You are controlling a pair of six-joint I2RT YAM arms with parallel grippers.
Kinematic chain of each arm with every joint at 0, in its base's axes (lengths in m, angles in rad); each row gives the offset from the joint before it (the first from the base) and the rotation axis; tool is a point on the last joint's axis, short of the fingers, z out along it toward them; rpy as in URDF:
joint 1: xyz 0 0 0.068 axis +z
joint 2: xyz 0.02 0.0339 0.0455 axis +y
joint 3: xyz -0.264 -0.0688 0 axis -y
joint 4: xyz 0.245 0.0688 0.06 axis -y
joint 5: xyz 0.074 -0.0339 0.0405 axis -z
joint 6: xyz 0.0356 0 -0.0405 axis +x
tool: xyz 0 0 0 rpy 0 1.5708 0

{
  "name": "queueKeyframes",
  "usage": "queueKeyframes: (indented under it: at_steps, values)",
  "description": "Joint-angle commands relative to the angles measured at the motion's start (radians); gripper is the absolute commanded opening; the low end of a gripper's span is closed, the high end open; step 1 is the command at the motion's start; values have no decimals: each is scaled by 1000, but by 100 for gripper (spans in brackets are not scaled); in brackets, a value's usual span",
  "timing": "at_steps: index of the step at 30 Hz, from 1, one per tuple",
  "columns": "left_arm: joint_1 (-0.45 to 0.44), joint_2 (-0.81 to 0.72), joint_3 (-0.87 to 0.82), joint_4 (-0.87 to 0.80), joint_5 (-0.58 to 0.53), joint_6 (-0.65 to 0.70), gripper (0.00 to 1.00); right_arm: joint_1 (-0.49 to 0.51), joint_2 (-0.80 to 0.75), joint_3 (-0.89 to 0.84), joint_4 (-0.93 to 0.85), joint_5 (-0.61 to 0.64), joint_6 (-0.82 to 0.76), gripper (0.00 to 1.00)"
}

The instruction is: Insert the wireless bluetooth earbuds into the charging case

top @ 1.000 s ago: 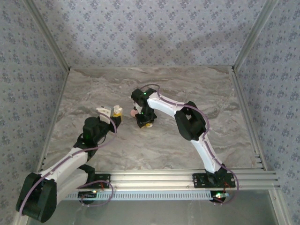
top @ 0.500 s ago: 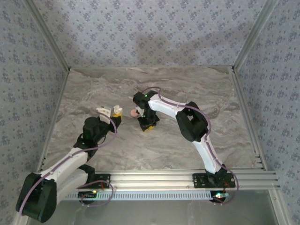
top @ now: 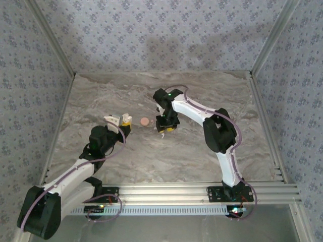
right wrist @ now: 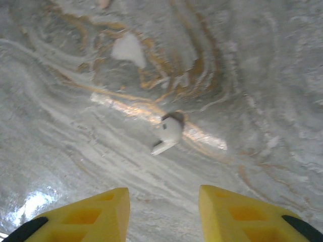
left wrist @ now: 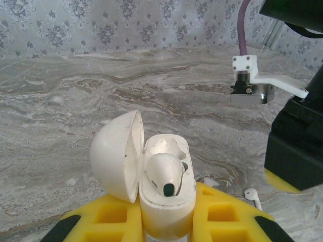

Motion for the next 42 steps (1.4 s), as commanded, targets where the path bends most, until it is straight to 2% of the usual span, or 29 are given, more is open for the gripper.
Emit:
queueKeyframes:
  at_steps: [1, 15, 28, 37, 42]
  values:
    - [2, -26, 14, 5, 9, 15, 13, 1, 34, -1, -4, -16, 39, 43]
    - [4, -42, 10, -11, 1, 25, 13, 11, 142, 70, 34, -44, 2, 42]
    - [3, -42, 10, -13, 1, 26, 13, 18, 140, 91, 72, -103, -16, 38]
    - [4, -42, 13, -15, 2, 26, 13, 15, 109, 124, -84, 38, 19, 43]
    - [2, -42, 12, -16, 5, 29, 13, 16, 116, 117, -81, 42, 28, 43]
